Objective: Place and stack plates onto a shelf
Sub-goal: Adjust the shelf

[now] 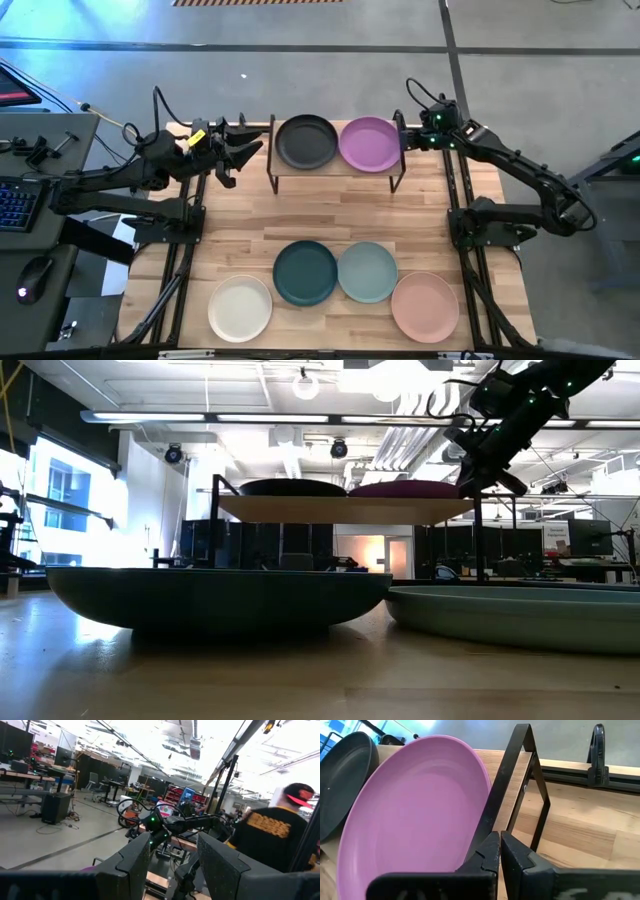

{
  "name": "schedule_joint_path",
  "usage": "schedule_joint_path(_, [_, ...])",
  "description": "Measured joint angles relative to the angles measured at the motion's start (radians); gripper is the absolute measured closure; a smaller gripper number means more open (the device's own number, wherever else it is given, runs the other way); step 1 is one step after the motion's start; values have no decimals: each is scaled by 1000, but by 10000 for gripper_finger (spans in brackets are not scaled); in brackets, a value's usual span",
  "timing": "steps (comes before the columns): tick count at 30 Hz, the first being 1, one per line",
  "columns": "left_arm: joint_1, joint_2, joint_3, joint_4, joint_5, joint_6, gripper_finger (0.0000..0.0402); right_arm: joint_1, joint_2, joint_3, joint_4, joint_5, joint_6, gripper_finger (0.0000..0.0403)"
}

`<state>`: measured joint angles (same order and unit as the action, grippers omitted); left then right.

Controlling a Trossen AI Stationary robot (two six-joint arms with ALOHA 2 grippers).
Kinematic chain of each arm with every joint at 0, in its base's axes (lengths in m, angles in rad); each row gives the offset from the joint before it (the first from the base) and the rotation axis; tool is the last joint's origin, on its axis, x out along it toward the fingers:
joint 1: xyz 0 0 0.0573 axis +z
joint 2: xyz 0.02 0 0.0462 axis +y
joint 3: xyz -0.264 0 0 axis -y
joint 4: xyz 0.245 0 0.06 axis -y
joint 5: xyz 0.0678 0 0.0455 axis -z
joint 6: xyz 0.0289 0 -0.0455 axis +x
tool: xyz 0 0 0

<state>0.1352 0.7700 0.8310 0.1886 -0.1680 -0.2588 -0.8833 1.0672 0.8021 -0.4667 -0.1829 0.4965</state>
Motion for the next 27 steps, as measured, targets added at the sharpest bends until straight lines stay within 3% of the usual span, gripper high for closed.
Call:
schedule_joint_path(18, [0, 0, 0, 0, 0, 0, 248, -7, -44, 1, -97, 6, -183, 403])
schedule_joint_path(27, [0, 0, 0, 0, -3, -1, 248, -7, -6, 1, -57, -56, -209, 403])
